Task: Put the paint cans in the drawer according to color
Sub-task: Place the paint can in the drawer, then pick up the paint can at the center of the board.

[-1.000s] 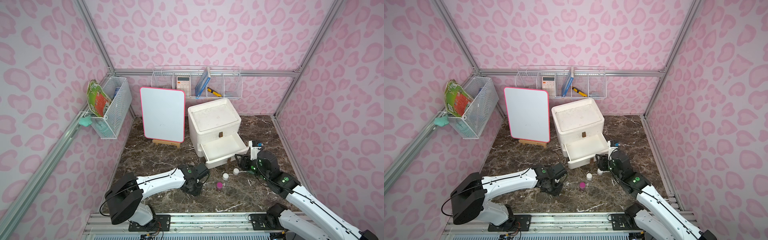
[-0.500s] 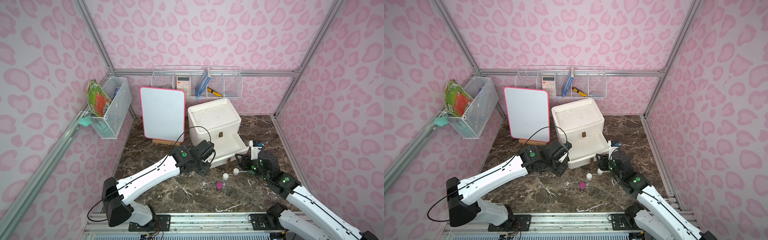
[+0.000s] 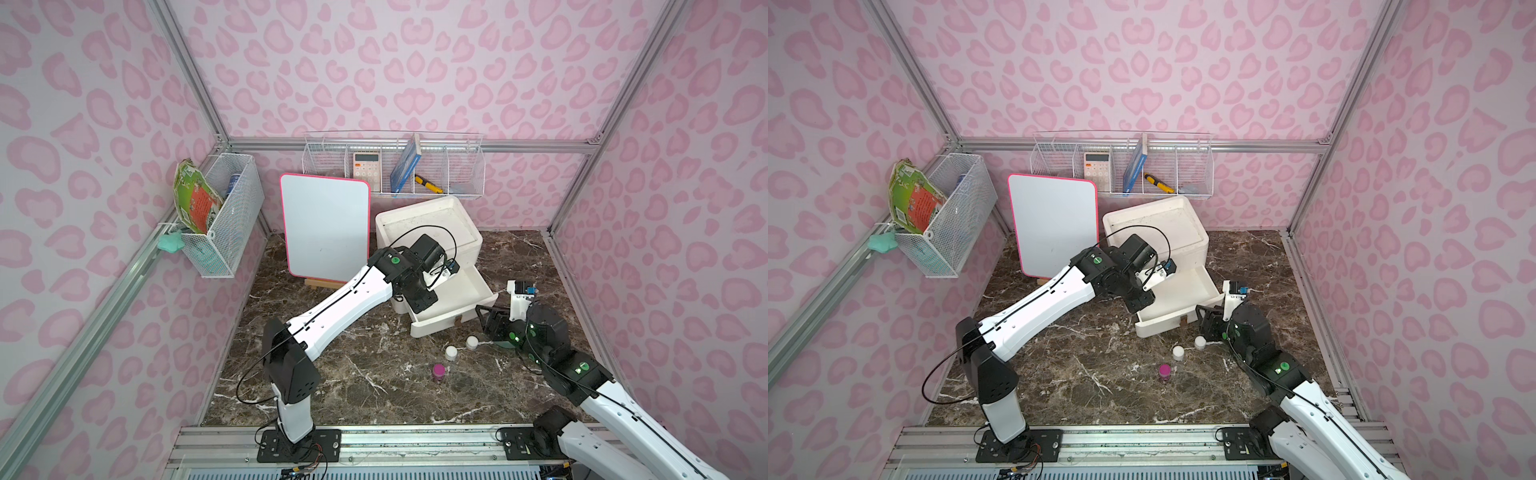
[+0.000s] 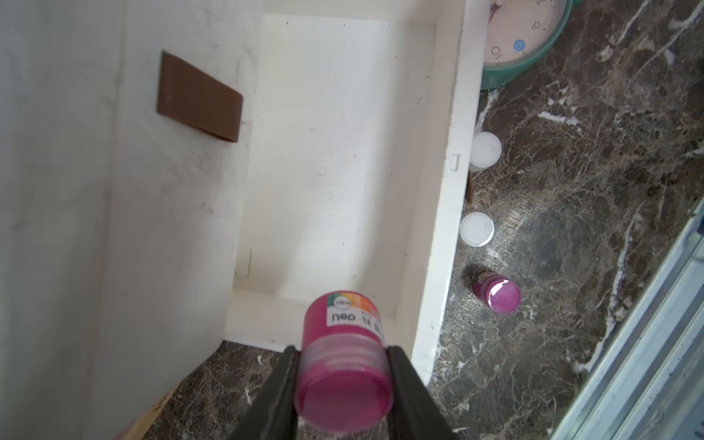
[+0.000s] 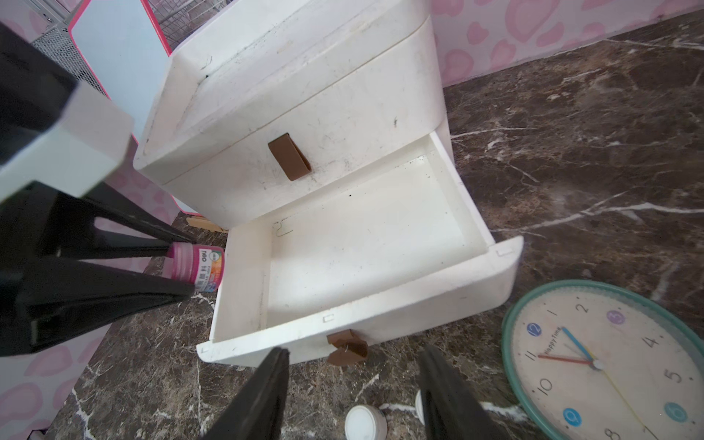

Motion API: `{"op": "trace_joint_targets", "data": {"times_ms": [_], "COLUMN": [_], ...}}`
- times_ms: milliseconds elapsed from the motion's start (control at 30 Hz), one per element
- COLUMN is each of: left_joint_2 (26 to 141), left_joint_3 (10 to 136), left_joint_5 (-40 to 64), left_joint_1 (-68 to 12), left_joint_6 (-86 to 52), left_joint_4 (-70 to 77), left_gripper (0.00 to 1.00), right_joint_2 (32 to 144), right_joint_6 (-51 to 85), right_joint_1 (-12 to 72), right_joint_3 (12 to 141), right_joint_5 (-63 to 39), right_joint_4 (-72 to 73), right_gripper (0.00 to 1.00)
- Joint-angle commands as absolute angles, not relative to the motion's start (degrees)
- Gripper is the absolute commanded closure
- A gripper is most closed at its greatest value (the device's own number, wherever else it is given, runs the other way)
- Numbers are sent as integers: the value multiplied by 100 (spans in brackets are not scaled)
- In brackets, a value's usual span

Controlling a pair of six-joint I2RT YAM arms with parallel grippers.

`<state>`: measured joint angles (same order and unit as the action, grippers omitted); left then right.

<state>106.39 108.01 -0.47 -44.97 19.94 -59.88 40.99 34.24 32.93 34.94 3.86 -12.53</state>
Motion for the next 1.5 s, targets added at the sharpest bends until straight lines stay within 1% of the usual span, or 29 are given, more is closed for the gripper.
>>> {"op": "trace_joint_targets", "data": {"times_ms": [0, 167, 500, 567, 633, 700, 867, 1033, 1133, 1233, 1300, 1333, 1400, 1467], "left_joint_2": [10959, 11607, 12182, 12262, 12339, 12393, 12380, 12091, 11531, 10618, 9729, 9337, 8482, 7879], "left_joint_3": [11106, 11690, 11911, 11952, 12004, 12021, 12022, 12224, 12142, 11317, 10056, 9414, 7952, 7089], "left_joint_5": [142, 193, 144, 148, 175, 144, 72, 73, 158, -26, -834, -1173, -1471, -1909], "left_joint_1": [-4460, -4456, -4489, -4491, -4491, -4491, -4491, -4547, -4654, -4751, -4757, -4759, -4769, -4762], "left_joint_6": [2477, 2574, 2556, 2558, 2551, 2536, 2514, 2349, 2133, 1779, 1199, 881, 527, -79], "left_joint_4": [-6357, -6781, -6759, -6732, -6715, -6626, -6432, -6327, -5965, -4869, -3227, -2436, -939, -315], "left_gripper": [66, 66, 65, 63, 58, 50, 41, 39, 39, 39, 39, 39, 39, 37], "right_joint_2": [4102, 4089, 3999, 3994, 3982, 3973, 3899, 3850, 3920, 4120, 4332, 4417, 4632, 4916], "right_joint_6": [3374, 3306, 3313, 3313, 3298, 3296, 3286, 3202, 3007, 2814, 2739, 2724, 2694, 2775], "right_joint_1": [3260, 3210, 3151, 3150, 3140, 3131, 3111, 3104, 3111, 3220, 3575, 3881, 4706, 5431], "right_joint_3": [3498, 3517, 3452, 3454, 3461, 3453, 3464, 3550, 3663, 3828, 3993, 4069, 4220, 4376], "right_joint_5": [360, 327, 258, 257, 255, 264, 265, 266, 56, -317, -217, -1, 635, 1199], "right_joint_4": [-1235, -1239, -1222, -1231, -1239, -1267, -1360, -1483, -1546, -1603, -1733, -1831, -2079, -2416], "right_gripper": [42, 42, 42, 42, 42, 42, 42, 43, 47, 50, 52, 52, 51, 49]}}
